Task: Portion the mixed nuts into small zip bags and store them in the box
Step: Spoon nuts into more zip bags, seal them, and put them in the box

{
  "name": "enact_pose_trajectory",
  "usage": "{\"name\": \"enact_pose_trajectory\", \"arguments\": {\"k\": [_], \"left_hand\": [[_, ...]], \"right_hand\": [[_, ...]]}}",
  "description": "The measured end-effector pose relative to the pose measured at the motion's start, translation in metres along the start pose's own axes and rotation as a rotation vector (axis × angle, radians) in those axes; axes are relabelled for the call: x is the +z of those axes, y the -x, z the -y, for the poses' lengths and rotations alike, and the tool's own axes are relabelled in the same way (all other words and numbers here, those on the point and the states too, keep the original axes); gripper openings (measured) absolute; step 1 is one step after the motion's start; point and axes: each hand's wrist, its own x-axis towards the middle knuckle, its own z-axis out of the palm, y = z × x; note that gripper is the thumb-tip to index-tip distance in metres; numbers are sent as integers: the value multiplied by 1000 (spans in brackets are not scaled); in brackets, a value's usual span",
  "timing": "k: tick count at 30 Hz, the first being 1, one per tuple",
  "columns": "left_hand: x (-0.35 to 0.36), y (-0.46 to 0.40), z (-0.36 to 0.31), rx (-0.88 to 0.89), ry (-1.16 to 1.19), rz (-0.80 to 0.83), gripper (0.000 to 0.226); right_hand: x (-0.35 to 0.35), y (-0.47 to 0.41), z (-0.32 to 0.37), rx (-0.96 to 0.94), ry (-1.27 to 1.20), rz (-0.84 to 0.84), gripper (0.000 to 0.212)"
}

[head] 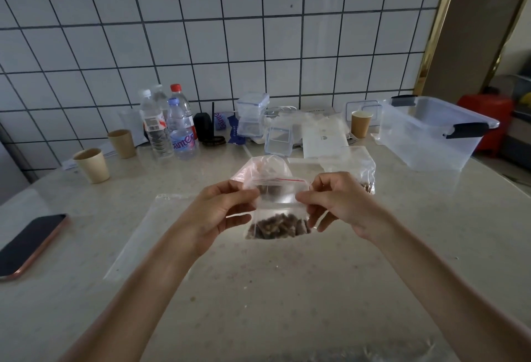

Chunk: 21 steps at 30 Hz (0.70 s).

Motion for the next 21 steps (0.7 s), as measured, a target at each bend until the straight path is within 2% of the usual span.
{"name": "enact_pose_trajectory", "arguments": {"k": [3,6,8,10,11,12,14,16,18,21], "left_hand": [[6,2,-4,111,-223,-214,7],[15,5,-3,416,-801,-389,16],[21,8,-3,472,-1104,-435,16],[21,7,-5,366,-1216,-419,6],[19,5,-6,280,-1179,-377,6],[16,2,-8,181,-1040,-303,10],[12,0,-12,-10,-600,-128,19],[7,0,-16,-121,-338,9,31],[2,-2,-15,-177,-209,84,37],[-1,-5,-14,-224,-106,132,43]], "right_hand": [[11,1,4,-166,333,-191,41],[24,7,12,-366,753,-354,45],[27,8,14,-350,838,-345,37],[26,5,18,-226,787,-285,17],[24,4,20,-126,665,-223,11],[21,3,20,-31,510,-152,9],[12,0,17,116,210,-15,5],[3,-1,13,185,8,93,16],[-5,-3,8,232,-190,187,24],[-11,-5,4,305,-363,227,20]]}}
